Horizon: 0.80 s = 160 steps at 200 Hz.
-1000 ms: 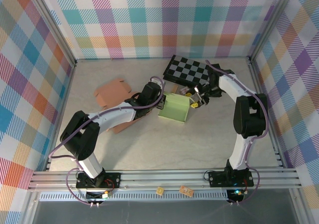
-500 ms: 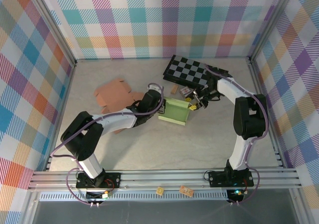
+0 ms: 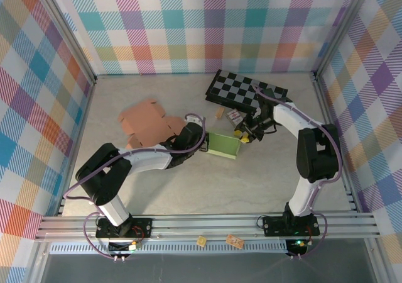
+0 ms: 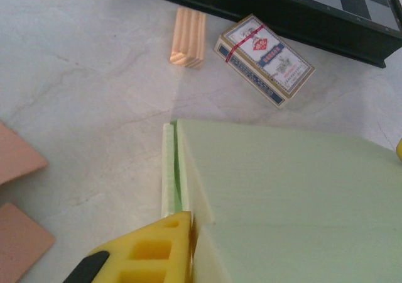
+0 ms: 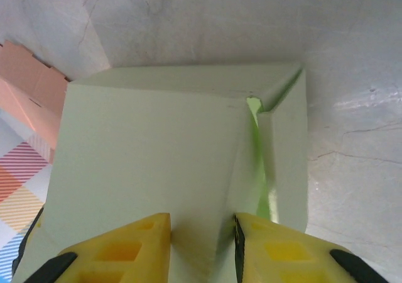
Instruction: Fold the paper box
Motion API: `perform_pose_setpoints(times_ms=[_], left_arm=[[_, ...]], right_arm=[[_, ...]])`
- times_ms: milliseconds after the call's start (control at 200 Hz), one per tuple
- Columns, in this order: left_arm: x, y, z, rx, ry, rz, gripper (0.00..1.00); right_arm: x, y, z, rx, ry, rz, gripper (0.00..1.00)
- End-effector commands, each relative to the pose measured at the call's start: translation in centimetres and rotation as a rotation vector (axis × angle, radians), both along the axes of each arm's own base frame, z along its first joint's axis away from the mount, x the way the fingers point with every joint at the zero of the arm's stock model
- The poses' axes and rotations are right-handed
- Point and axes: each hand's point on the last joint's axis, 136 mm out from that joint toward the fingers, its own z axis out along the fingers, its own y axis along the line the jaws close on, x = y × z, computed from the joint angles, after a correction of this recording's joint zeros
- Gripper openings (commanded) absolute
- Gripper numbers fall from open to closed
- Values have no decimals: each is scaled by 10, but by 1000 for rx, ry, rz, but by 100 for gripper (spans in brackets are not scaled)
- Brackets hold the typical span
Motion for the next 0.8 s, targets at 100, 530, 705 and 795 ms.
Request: perform_pose_setpoints(times_ms=[100, 530, 705, 795], left_arm=[[-17, -1, 2, -38, 58, 5, 23], [-64, 6, 7, -88, 202, -47, 41], [-71, 4, 17, -108, 232, -66, 47], [-74, 1, 18, -106, 257, -80, 50]], right_arm=[[-9, 3, 0, -70, -69, 89, 30], [-9, 2, -3, -117, -107, 123, 29], [-11, 3, -3, -117, -104, 123, 29], [-11, 3, -3, -113, -106, 124, 29]])
